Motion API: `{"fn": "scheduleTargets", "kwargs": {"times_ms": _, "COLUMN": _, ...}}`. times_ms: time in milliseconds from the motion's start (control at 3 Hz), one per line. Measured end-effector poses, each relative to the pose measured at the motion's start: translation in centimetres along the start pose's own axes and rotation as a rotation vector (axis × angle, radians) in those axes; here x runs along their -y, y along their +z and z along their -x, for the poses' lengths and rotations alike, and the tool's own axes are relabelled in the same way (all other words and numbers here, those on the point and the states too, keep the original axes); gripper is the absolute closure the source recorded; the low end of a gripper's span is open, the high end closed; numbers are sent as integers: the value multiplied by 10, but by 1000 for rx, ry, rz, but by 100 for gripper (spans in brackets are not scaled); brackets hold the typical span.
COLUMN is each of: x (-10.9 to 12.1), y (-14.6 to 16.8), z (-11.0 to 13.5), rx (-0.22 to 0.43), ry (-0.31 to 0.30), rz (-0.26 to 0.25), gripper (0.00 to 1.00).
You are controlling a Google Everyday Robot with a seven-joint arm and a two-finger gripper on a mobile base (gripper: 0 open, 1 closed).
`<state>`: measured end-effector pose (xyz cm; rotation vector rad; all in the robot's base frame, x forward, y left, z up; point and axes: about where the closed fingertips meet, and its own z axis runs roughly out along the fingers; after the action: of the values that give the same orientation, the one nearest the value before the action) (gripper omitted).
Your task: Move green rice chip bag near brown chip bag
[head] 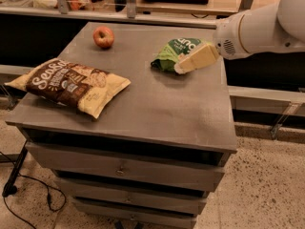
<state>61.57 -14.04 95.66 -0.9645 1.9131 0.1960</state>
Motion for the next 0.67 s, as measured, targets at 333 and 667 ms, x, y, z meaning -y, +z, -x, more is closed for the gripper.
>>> {"fn": "scheduleTargets", "kwargs": {"times_ms": 333, "x": 2, "y": 27, "z": -4, "rx": 19, "ry": -14, "rz": 21, "gripper": 0}}
{"fn": "scheduleTargets", "kwargs": {"times_ms": 667, "x": 3, "y": 53, "z": -8, "rx": 28, "ry": -26, "rz": 43, "gripper": 0}}
